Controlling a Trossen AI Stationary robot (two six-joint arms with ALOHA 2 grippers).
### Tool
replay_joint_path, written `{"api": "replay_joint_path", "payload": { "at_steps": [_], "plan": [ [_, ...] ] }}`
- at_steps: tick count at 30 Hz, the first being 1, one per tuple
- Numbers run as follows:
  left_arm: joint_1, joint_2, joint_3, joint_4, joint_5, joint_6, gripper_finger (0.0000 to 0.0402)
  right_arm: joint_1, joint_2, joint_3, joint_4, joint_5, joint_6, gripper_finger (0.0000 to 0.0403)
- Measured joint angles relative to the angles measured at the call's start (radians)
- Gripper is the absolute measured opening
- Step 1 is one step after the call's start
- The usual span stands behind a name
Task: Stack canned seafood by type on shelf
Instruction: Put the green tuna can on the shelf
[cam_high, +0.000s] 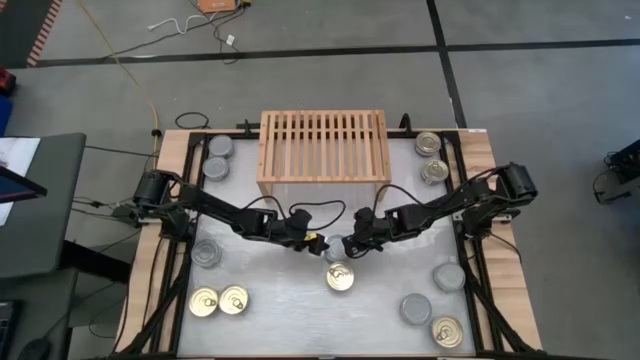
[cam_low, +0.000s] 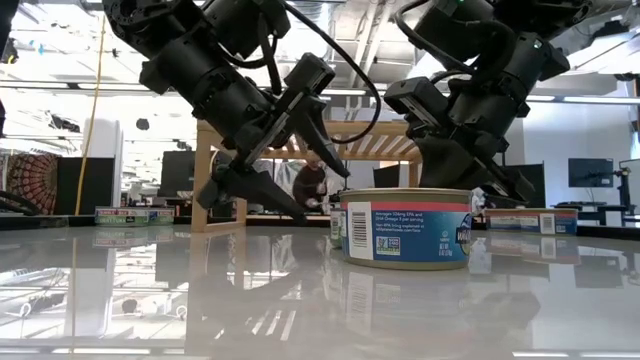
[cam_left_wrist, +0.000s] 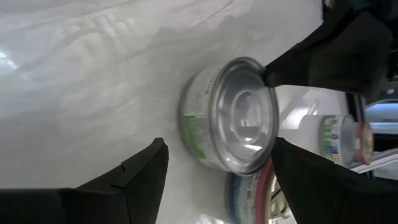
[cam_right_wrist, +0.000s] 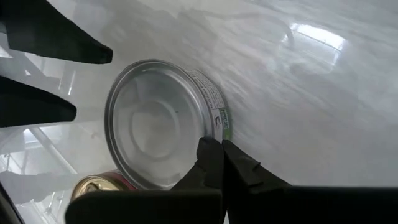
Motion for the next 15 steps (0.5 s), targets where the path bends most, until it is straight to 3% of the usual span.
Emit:
{"api": "replay_joint_path", "payload": {
  "at_steps": [6,15],
  "plan": [
    [0.001,0.085,0.001,0.101,0.082,-0.081,0.0274,-0.002,0.000,0.000,-0.018,0.000,0.008,0.0018],
    [0.006,0.096,0.001,0.122,0.092,-0.106,0.0274,-0.002,0.000,0.000,-0.032,0.000,0.011,0.0018]
  ]
}}
